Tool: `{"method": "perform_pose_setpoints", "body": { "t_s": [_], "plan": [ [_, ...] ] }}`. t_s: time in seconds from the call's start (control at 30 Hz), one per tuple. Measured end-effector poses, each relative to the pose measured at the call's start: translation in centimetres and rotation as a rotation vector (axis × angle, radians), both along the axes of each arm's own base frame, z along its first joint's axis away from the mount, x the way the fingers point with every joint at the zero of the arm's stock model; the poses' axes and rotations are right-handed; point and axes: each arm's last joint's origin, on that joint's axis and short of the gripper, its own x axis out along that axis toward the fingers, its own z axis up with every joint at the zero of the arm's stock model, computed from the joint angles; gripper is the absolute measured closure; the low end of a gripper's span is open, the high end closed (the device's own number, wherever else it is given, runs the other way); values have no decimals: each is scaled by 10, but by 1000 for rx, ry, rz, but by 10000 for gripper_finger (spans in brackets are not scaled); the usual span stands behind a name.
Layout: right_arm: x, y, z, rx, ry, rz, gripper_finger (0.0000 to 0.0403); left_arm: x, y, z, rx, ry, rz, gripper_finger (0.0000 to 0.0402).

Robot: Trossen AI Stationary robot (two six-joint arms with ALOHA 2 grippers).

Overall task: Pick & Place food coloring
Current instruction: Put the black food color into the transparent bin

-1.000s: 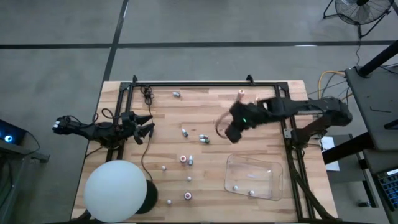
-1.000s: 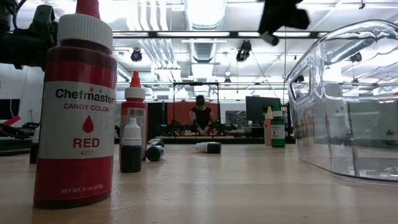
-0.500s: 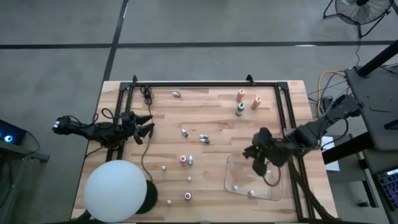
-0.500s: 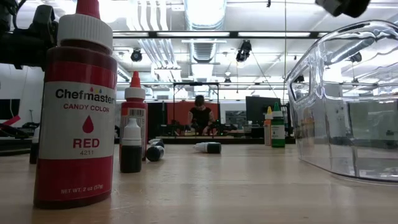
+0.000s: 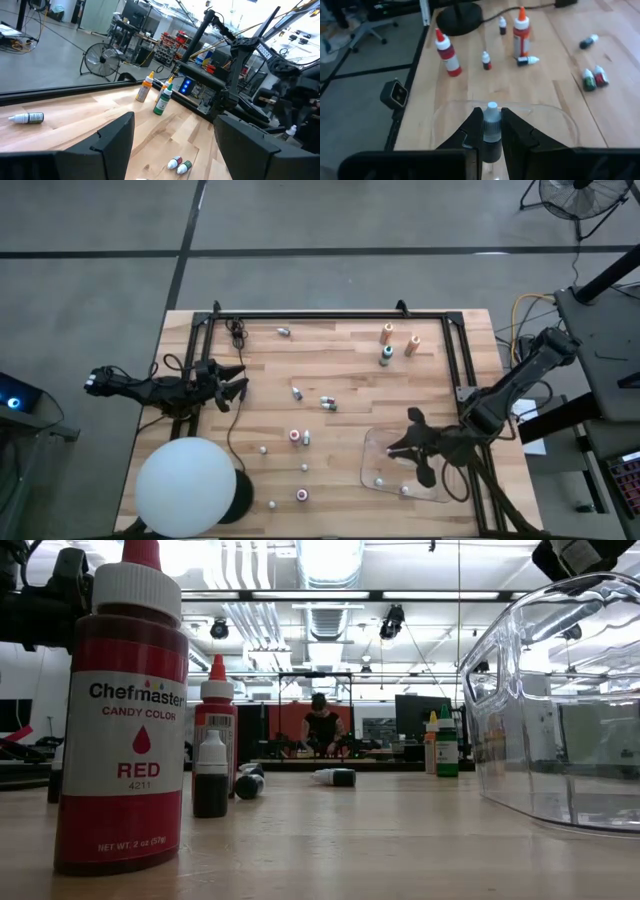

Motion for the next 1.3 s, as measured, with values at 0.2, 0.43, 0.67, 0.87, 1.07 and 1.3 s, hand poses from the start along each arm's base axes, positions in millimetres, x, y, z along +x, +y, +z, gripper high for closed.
{"method": "perform_pose_setpoints", "body": {
  "t_s": [0.2, 0.43, 0.67, 0.87, 1.07, 1.3],
  "plan": [
    [-2, -1, -28, -2, -3, 32, 367, 0, 0, 0, 0, 0, 0, 157],
    [-1, 5, -56, 39, 21, 49, 367, 0, 0, 0, 0, 0, 0, 157],
    [2, 9, -73, -20, 90, 131, 367, 0, 0, 0, 0, 0, -1, 157],
    [7, 14, -81, -36, 64, 155, 367, 0, 0, 0, 0, 0, 0, 157],
    [14, 19, -89, -68, 44, 198, 367, 0, 0, 0, 0, 0, 0, 157],
    [16, 20, -98, -73, 84, 242, 367, 0, 0, 0, 0, 0, 0, 157]
  ]
}}
